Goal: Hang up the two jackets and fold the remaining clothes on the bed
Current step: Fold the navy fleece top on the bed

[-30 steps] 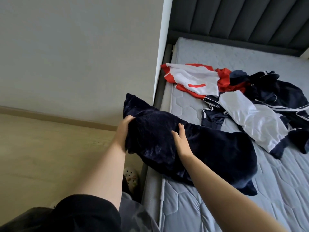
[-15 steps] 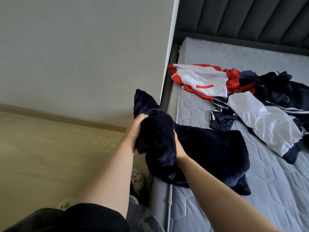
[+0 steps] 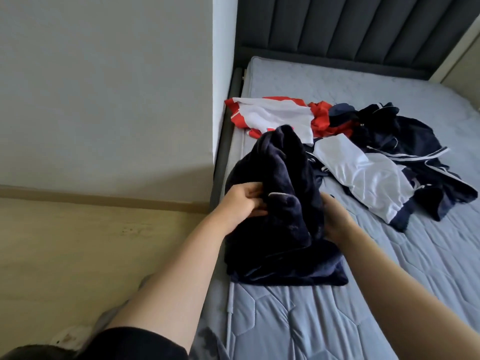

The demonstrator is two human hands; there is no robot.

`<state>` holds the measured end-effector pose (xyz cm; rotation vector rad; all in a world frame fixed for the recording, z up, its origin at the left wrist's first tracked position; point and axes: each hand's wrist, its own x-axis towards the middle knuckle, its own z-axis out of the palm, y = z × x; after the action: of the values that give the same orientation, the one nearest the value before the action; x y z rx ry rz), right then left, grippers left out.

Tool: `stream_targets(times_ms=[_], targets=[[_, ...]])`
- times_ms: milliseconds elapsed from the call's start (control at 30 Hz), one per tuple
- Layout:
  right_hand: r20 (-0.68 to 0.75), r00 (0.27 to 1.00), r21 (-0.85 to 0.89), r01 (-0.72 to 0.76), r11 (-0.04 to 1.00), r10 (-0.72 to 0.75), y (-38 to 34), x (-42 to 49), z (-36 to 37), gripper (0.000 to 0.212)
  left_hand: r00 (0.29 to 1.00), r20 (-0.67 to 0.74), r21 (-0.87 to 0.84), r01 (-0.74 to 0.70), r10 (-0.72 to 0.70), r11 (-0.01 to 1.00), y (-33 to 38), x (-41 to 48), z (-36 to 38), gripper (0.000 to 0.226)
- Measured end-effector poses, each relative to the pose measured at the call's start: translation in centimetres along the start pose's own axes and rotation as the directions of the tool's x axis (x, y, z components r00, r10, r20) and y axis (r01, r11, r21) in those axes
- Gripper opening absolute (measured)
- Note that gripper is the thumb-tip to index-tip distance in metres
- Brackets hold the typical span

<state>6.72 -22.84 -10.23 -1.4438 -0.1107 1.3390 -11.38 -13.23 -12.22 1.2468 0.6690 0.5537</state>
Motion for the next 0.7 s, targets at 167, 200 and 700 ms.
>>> stream_targets(times_ms=[167, 200, 700], targets=[[0.179, 0.957, 0.083, 0.216, 0.973, -0.228, -1.5, 0.7, -2.7, 0.054, 0.974, 0.058, 0.557, -0.215, 0.22, 0.802, -1.9, 0.1, 1.6, 0.031], [0.198, 0.95, 0.035, 0.239, 0.97, -0.241, -1.7, 0.8, -3.0, 0.055, 0.963, 0.049, 0.66, -0.231, 0.266, 0.715, -2.2, 0.1, 2.1, 0.036], [-0.018, 0.929, -0.59, 0.289, 0.754, -0.37, -0.5, 2.3, -2.5, 0.035, 0.97, 0.21, 0.977, -0.214, 0.122, 0.022, -5.2, 0.3, 4.7, 0.078]])
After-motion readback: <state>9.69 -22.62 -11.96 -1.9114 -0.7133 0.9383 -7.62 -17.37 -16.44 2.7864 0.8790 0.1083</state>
